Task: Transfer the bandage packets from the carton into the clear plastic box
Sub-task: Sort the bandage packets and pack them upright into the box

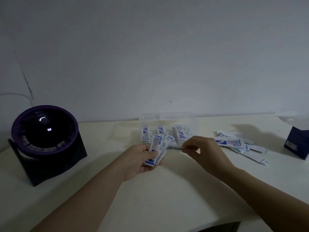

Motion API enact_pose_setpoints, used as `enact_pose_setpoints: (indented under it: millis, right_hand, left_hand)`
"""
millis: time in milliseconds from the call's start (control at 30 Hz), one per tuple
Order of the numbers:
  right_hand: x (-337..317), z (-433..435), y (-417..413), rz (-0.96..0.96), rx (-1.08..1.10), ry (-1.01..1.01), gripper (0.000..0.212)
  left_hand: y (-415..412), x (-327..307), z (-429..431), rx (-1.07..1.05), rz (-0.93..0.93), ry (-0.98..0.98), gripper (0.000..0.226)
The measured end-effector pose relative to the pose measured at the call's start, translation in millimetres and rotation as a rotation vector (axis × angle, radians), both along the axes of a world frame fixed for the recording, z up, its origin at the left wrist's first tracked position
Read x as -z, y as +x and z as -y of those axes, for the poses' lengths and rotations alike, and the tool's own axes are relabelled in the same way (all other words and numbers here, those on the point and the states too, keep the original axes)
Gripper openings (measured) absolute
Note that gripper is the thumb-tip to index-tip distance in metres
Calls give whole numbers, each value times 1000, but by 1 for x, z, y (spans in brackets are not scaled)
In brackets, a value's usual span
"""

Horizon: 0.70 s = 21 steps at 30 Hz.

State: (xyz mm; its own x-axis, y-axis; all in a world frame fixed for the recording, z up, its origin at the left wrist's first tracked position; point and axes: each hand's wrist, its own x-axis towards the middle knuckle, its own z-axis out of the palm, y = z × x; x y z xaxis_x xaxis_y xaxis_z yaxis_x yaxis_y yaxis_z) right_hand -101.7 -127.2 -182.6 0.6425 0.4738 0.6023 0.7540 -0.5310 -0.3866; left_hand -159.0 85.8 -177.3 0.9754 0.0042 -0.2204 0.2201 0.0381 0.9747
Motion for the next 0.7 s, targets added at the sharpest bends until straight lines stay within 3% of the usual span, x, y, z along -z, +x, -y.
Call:
enact_pose_setpoints:
  millis: [100,167,267,333,433,567,700]
  right_hand:
    - [-6,2,0,-576,99,47,27]
    - [-7,2,-3,-760,141,-5,40]
    - [-4,1,-8,-595,269,-175,47]
    - [-9,-2,-16,-457,280,-114,42]
    - [-19,-15,-24,-614,80,224,35]
    - [-10,-31,-24,-760,3,401,14]
    - [-4,-26,-17,-887,-65,531,11]
  left_hand:
    - [2,2,0,-48,26,-46,10]
    - [2,4,2,-59,34,-88,12]
    - [2,5,6,-66,50,-163,19]
    - [1,5,10,-49,63,-184,23]
    - [-2,6,18,10,132,-163,27]
    - [-3,10,30,19,206,-159,24]
    - [-2,9,31,-41,190,-200,18]
